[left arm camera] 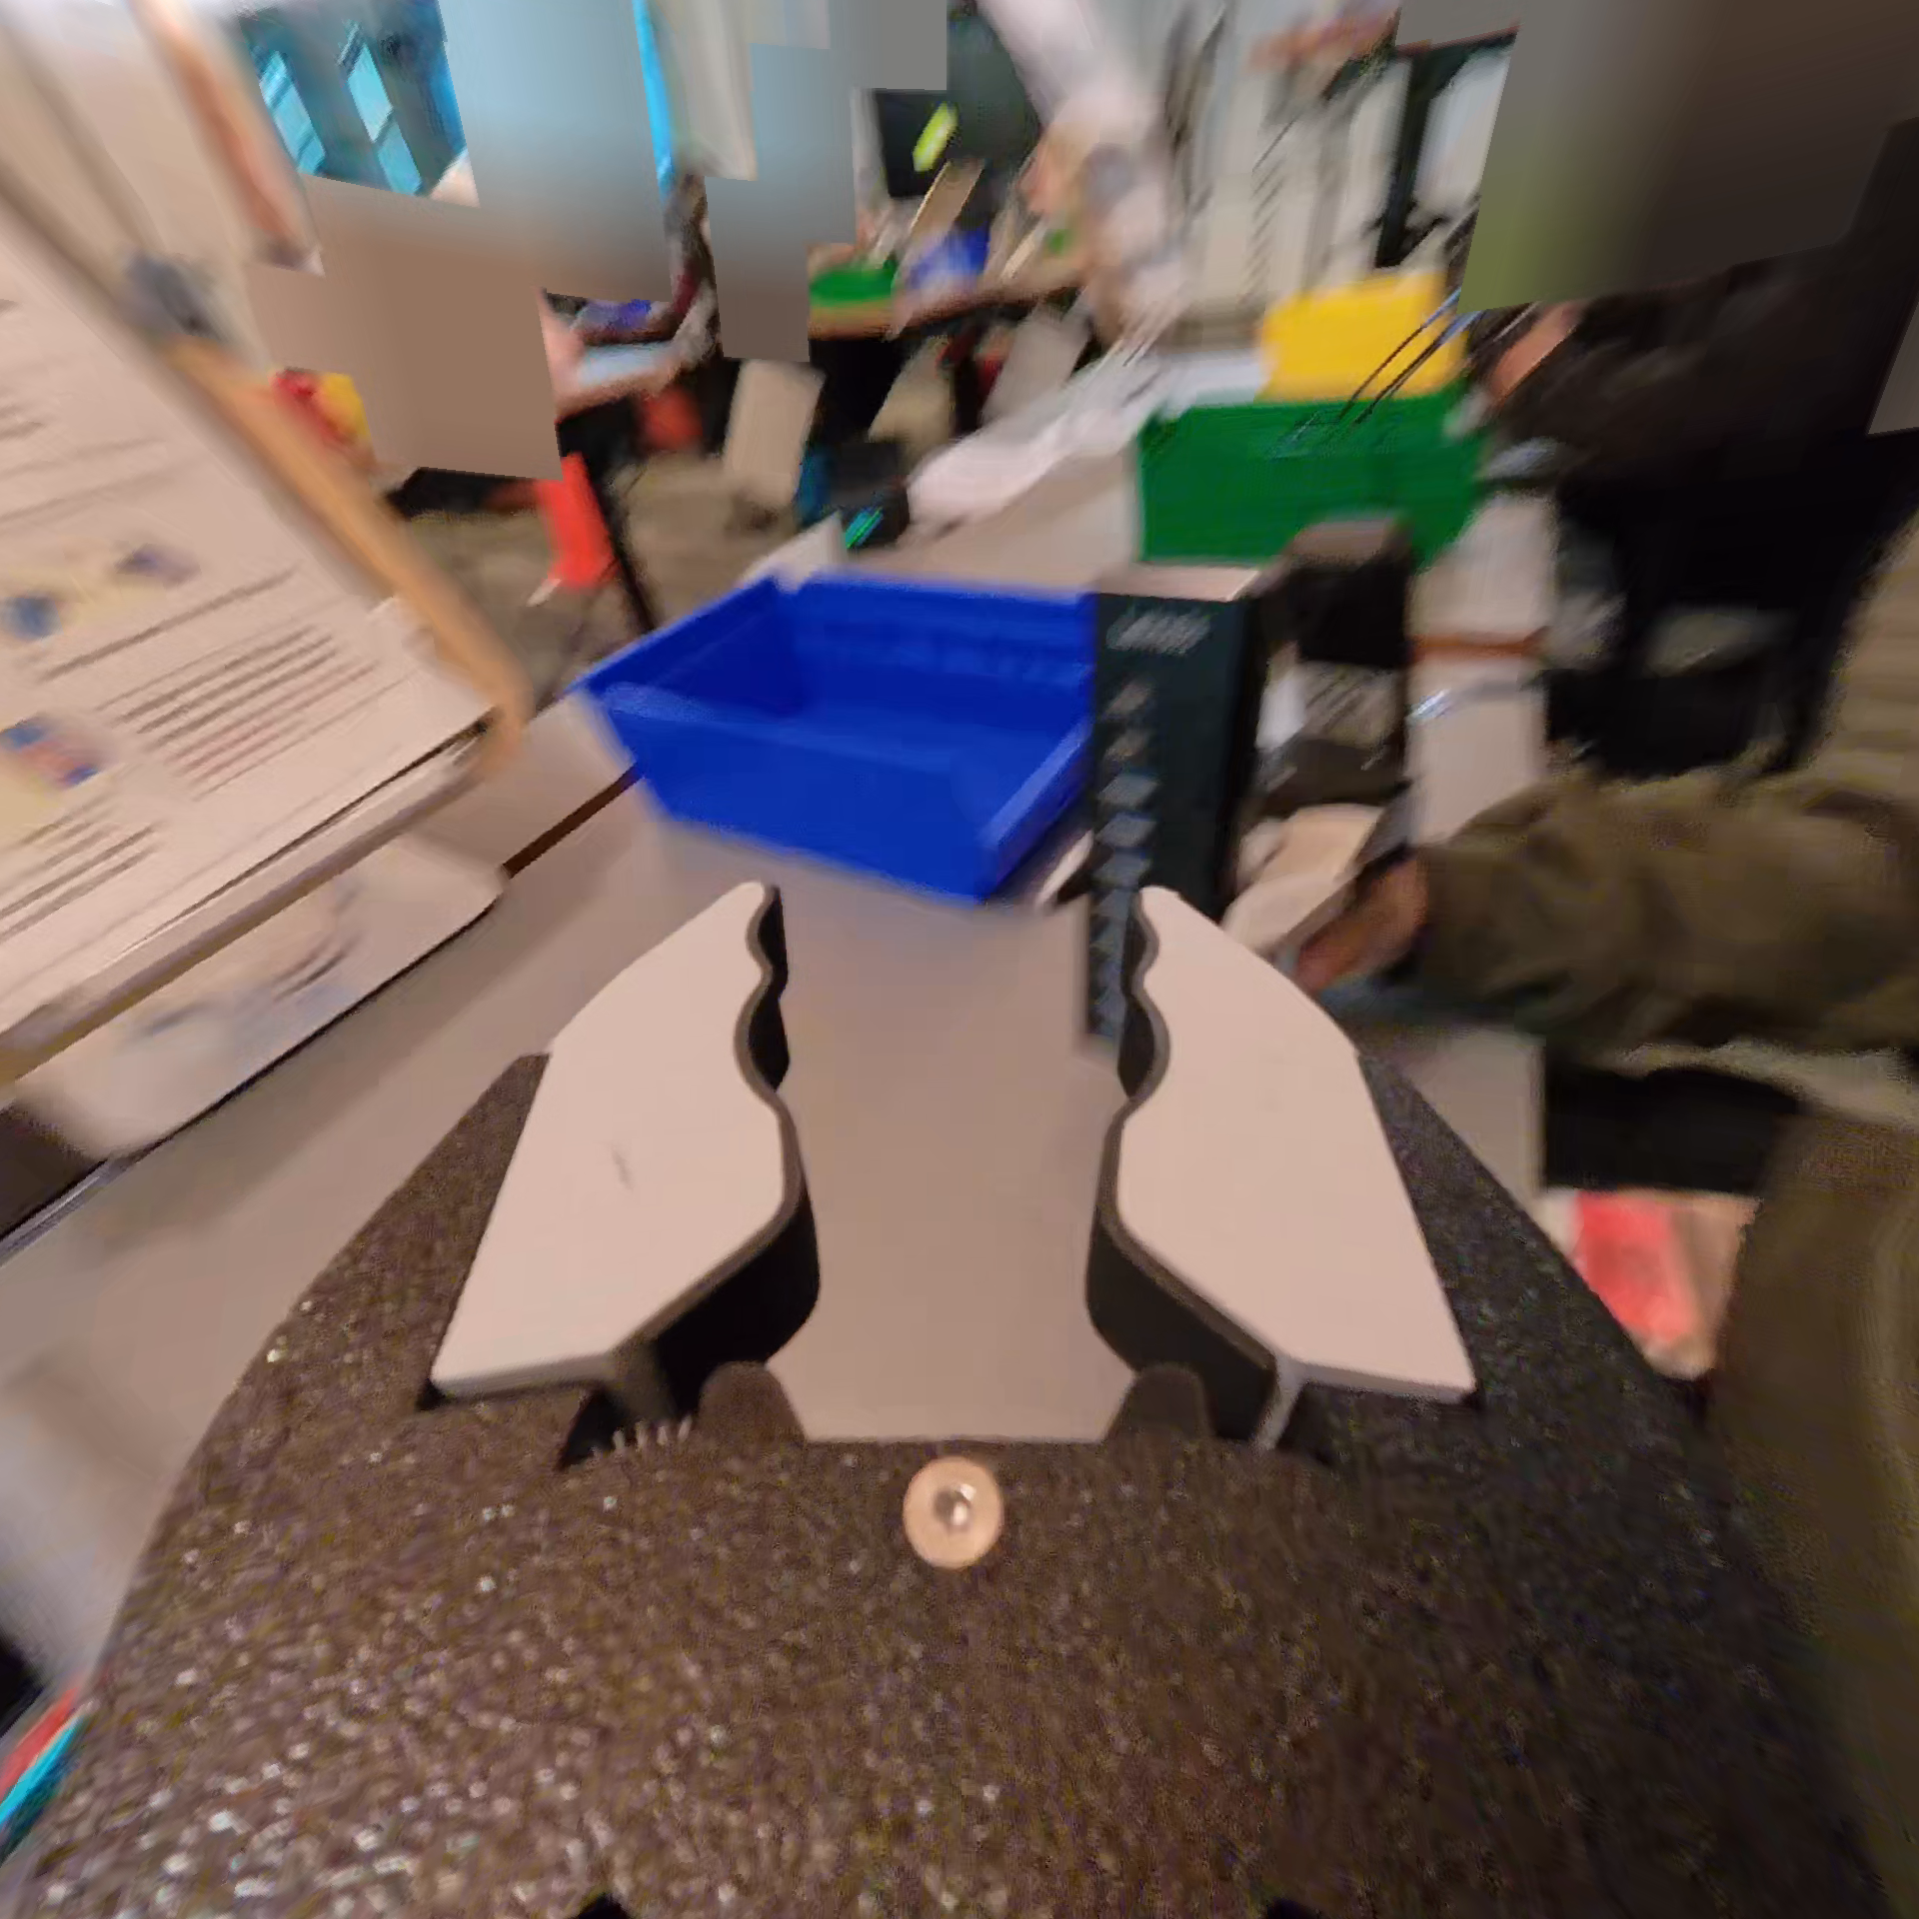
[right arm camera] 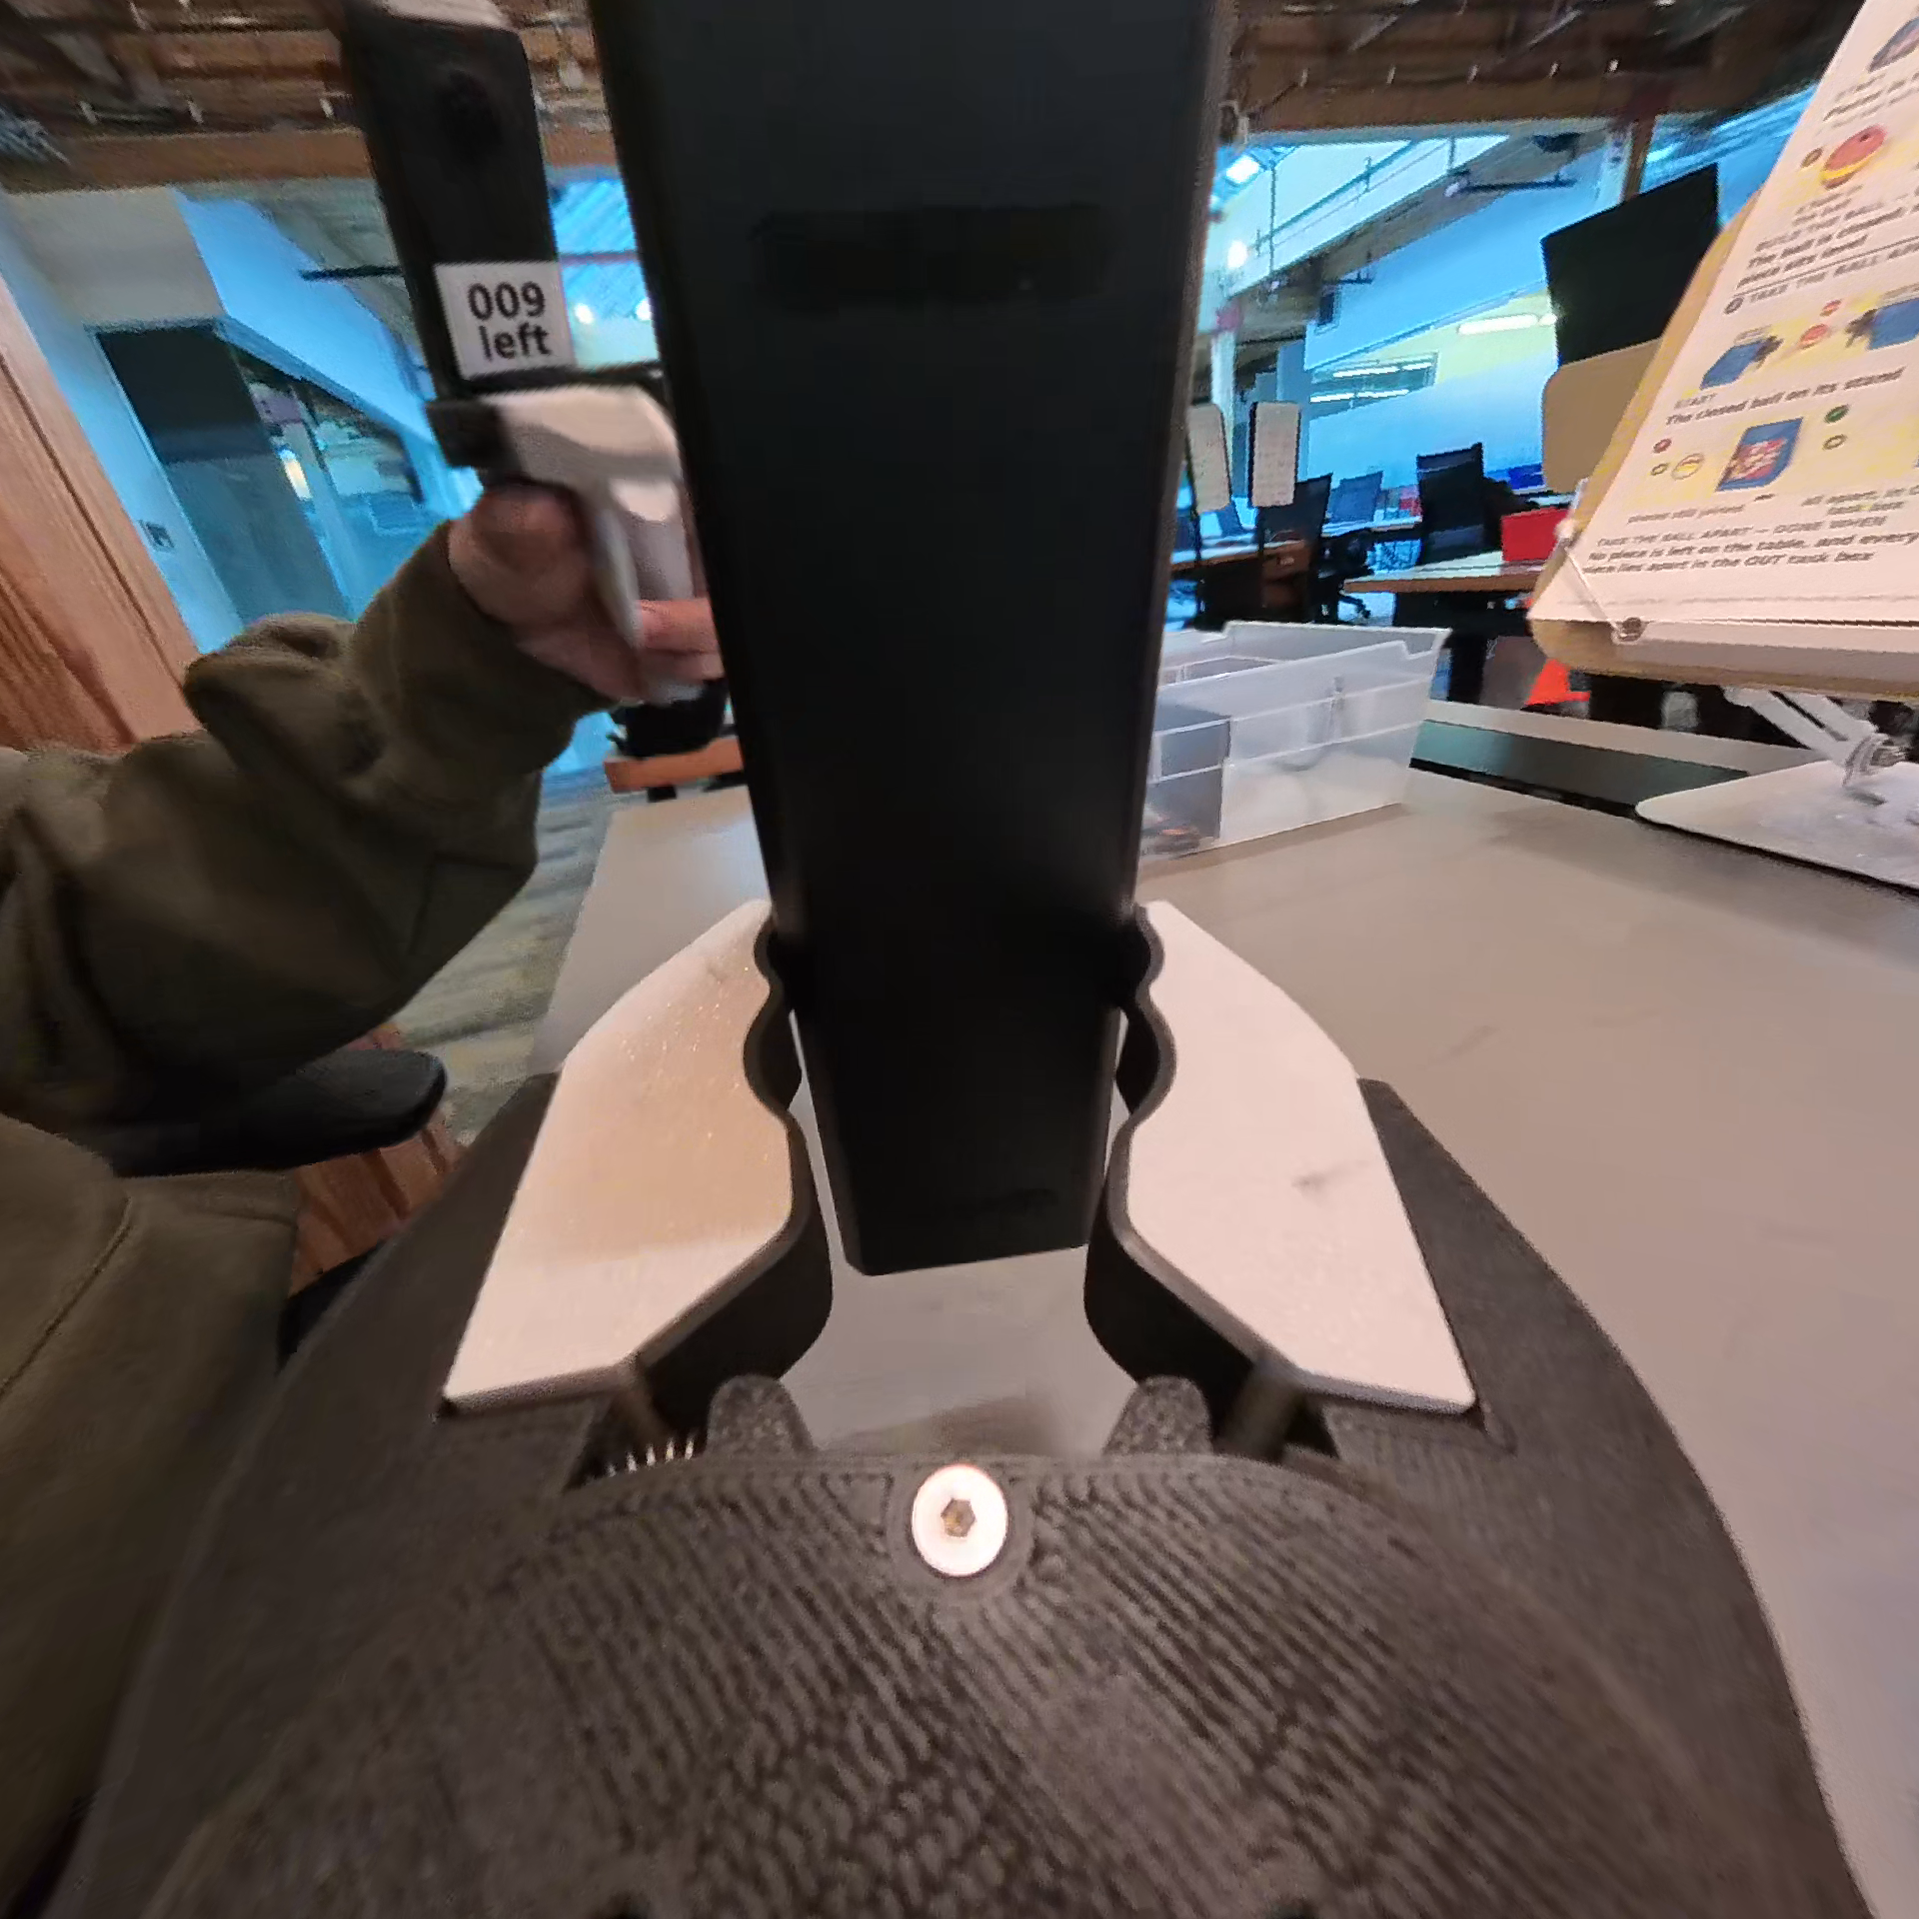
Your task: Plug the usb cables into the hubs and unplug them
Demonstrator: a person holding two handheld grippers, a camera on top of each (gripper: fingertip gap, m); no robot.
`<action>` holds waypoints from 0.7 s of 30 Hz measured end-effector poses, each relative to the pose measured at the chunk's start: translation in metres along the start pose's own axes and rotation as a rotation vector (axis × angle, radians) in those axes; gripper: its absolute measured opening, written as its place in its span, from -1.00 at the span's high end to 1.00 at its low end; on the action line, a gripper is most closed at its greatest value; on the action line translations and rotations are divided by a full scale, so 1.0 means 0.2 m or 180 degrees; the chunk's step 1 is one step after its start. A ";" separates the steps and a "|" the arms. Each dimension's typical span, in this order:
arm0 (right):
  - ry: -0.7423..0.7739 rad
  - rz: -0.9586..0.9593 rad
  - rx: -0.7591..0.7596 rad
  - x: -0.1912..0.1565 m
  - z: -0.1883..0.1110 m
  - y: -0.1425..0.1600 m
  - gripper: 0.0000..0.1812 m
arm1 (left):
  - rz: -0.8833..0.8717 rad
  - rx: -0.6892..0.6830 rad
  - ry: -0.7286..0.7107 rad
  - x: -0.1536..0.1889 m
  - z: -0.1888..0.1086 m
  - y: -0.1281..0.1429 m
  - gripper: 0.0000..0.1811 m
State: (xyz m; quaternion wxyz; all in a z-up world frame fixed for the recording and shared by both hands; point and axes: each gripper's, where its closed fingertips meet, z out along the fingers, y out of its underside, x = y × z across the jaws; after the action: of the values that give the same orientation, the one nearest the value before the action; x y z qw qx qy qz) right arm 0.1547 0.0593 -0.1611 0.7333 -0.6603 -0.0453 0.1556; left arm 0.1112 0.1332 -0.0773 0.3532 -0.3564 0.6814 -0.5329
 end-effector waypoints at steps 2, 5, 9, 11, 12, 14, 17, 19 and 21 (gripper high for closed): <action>-0.0010 0.0055 0.0072 0.01 -0.01 -0.01 0.33 | 0.0225 -0.0544 -0.0542 -0.19 -0.19 0.11 0.33; -0.0003 0.0115 0.0175 0.02 -0.03 -0.03 0.33 | 0.0260 -0.1162 -0.1540 -0.51 -0.55 0.22 0.32; 0.0000 0.0194 0.0241 0.03 -0.04 -0.04 0.33 | -0.0887 -0.1139 -0.2645 -0.87 -1.06 0.30 0.27; -0.0010 0.0194 0.0208 0.03 -0.04 -0.04 0.33 | -0.1280 -0.1150 -0.2860 -1.00 -1.21 0.38 0.25; -0.0014 0.0165 0.0192 0.03 -0.03 -0.04 0.33 | -0.1375 -0.1145 -0.2852 -1.04 -1.24 0.41 0.25; -0.0034 0.0103 0.0163 0.01 -0.03 -0.03 0.33 | -0.1537 -0.1280 -0.2832 -1.11 -1.27 0.51 0.21; -0.0058 0.0109 0.0137 0.01 -0.02 -0.03 0.33 | -0.1610 -0.1664 -0.2755 -1.19 -1.25 0.68 0.20; -0.0064 0.0099 0.0164 0.01 -0.03 -0.03 0.33 | -0.1401 -0.2004 -0.2707 -1.23 -1.20 0.76 0.18; -0.0094 0.0108 0.0169 0.00 -0.03 -0.03 0.33 | -0.1095 -0.2303 -0.2754 -1.30 -1.17 0.81 0.17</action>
State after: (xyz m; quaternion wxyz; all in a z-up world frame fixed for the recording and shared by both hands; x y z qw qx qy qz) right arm 0.1577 0.0535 -0.1555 0.7470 -0.6390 -0.0408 0.1789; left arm 0.0206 0.4976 -0.1665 0.3635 -0.7446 0.5463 -0.1224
